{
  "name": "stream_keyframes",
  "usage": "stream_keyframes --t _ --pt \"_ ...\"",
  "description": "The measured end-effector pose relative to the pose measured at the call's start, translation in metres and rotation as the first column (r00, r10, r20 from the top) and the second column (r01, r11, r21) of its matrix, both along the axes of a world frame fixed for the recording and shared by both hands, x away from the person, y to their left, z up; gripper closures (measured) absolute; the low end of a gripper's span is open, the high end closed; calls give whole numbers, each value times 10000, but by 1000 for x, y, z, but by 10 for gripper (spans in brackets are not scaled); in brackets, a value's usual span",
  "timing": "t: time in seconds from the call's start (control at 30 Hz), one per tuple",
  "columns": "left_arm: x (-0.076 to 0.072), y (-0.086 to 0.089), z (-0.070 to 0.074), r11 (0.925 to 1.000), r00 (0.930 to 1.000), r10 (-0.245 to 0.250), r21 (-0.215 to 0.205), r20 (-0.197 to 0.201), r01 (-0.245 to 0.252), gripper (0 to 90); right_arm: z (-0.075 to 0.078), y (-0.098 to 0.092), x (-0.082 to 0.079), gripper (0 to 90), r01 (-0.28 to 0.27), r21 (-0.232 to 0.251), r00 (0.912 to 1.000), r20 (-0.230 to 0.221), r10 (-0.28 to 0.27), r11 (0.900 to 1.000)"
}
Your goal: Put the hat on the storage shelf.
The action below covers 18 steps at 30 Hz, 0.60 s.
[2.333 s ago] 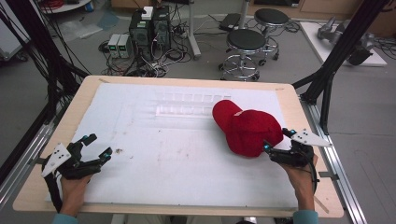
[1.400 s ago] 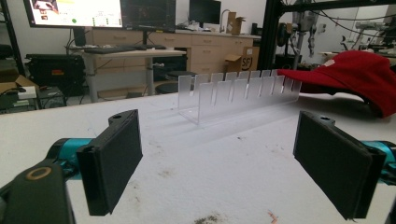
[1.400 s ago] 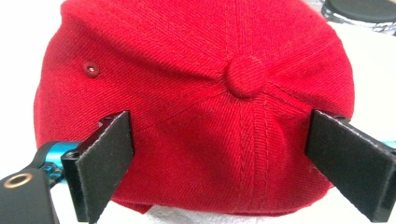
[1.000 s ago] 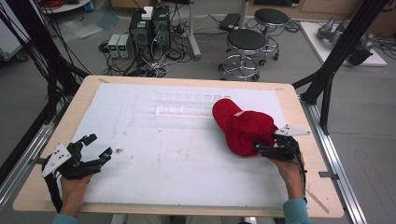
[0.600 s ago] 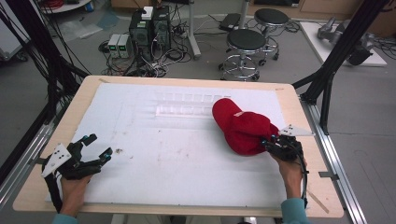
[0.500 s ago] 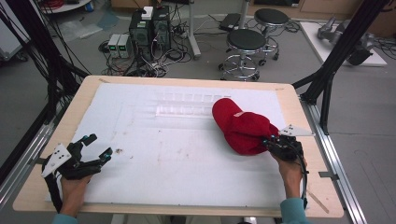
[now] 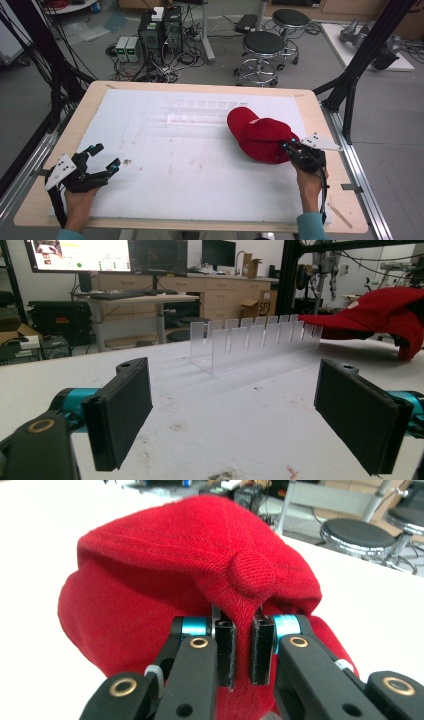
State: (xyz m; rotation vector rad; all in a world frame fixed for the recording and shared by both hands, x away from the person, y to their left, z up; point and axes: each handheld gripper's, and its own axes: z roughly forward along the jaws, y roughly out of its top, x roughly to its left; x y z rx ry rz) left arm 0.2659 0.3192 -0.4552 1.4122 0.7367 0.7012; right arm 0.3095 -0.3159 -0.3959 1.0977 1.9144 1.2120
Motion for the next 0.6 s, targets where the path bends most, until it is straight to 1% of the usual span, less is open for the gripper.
stream_keyframes --t 0.13,0.17,0.2,0.23,0.3,0.4,0.47,0.57,0.6 --pt "0 0 0 10000 10000 -7 -5 13 7 156 11 4 -1 849 -110 64 9993 356 108 9999" --pt "0 0 0 10000 10000 0 -36 -8 0 156 15 6 -2 849 -147 107 9988 477 142 9998" --pt "0 1 0 10000 10000 17 -92 -35 -17 156 20 8 -2 848 -212 65 9973 702 207 9998" --pt "1 1 0 9998 10000 33 -183 -70 -34 156 23 9 -2 847 -272 148 9962 833 259 9995" --pt "1 2 0 9998 9999 68 -190 -120 -70 156 32 12 -3 847 -386 291 9923 1190 349 9988" --pt "1 2 0 9996 9999 86 -255 -139 -90 156 47 15 -5 849 -548 451 9836 1741 462 9975" --pt "2 2 1 9996 9998 89 -277 -164 -94 156 57 17 -6 849 -774 667 9783 1974 629 9948" --pt "3 4 2 9997 9997 181 -141 -160 -184 154 70 21 -8 850 -899 475 9715 2244 771 9948" --pt "3 5 2 9998 9997 182 -117 -185 -184 154 72 22 -9 849 -912 496 9718 2227 780 9946"
